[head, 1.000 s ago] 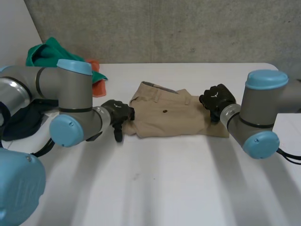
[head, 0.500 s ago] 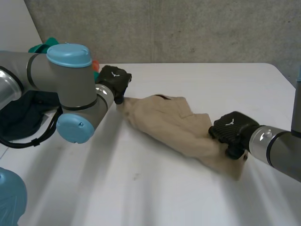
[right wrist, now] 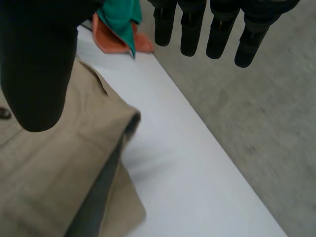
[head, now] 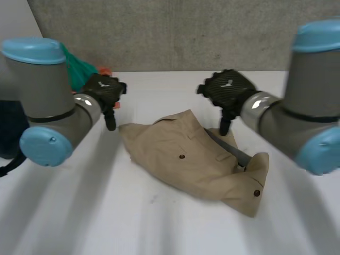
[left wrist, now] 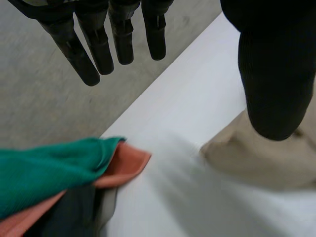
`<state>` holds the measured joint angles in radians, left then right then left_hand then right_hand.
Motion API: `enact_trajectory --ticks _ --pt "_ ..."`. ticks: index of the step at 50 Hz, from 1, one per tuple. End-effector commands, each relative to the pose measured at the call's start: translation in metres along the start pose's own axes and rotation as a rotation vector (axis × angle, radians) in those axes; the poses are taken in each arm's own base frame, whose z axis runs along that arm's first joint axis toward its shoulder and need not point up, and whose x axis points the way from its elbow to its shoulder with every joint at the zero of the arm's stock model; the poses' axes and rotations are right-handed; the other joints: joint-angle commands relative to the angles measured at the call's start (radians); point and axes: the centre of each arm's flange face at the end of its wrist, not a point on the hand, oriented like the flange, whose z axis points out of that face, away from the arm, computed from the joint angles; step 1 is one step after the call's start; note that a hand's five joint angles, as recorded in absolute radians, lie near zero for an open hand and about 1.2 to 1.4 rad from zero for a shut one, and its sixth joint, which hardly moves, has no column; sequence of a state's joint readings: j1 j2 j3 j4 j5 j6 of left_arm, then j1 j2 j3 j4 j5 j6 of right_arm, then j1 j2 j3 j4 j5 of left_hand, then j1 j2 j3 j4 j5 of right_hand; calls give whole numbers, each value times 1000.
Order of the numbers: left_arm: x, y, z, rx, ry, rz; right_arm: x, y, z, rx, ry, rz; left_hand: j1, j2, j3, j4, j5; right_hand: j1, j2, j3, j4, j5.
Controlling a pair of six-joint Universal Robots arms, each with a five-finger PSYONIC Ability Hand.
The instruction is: Fold the laundry.
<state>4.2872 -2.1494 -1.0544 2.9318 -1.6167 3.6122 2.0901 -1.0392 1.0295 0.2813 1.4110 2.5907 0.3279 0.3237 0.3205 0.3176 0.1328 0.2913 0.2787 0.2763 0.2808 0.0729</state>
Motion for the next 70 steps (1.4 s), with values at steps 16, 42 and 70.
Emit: enact_trajectory --ticks 16,42,70 --pt "-52 56 -16 -125 6 -83 -105 65 123 118 17 -290 -62 -57 -54 -51 -41 50 63 65 61 94" --pt "17 45 25 -4 131 -31 -21 -33 -14 311 6 -76 -153 -149 -146 -143 -133 1105 1118 1120 1116 1149" --pt "65 23 45 82 125 8 28 -32 -65 280 51 14 1068 1073 1076 1079 1089 1105 1118 1120 1116 1149"
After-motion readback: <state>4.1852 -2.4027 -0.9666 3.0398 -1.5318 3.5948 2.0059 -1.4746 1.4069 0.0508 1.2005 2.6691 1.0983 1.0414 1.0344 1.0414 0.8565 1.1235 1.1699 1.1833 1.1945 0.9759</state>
